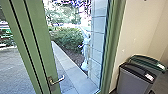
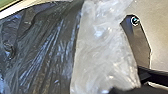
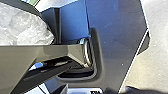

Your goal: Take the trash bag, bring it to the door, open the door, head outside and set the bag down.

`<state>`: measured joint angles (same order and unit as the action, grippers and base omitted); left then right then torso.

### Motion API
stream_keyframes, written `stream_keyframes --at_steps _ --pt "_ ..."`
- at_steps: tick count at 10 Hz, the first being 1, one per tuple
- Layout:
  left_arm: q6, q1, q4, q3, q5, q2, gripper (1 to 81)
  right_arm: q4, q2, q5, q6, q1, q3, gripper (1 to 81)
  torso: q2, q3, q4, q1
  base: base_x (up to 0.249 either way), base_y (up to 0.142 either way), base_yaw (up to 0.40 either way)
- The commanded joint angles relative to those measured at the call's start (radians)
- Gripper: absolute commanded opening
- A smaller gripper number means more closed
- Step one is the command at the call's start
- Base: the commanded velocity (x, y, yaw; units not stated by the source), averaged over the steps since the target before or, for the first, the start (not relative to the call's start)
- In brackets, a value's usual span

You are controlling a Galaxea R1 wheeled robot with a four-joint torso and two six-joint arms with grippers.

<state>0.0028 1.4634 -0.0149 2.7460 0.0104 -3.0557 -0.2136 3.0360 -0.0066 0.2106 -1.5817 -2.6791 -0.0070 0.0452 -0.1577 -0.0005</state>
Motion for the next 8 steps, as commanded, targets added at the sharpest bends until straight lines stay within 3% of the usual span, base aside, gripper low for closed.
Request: stream_keyframes --at_steps 1,8 --pt "0.006 -0.053 -0.013 0.0 0.054 0.001 1.0 -0.012 0.003 -0.055 -0.002 0.038 0.001 81.1 0.0 0.0 0.0 0.001 0.0 0.0 0.0" --pt "0.008 -0.042 -0.028 -0.009 0.046 0.015 1.0 -0.009 -0.004 -0.05 -0.002 0.027 0.001 81.1 0.0 0.0 0.0 0.001 0.0 0.0 0.135"
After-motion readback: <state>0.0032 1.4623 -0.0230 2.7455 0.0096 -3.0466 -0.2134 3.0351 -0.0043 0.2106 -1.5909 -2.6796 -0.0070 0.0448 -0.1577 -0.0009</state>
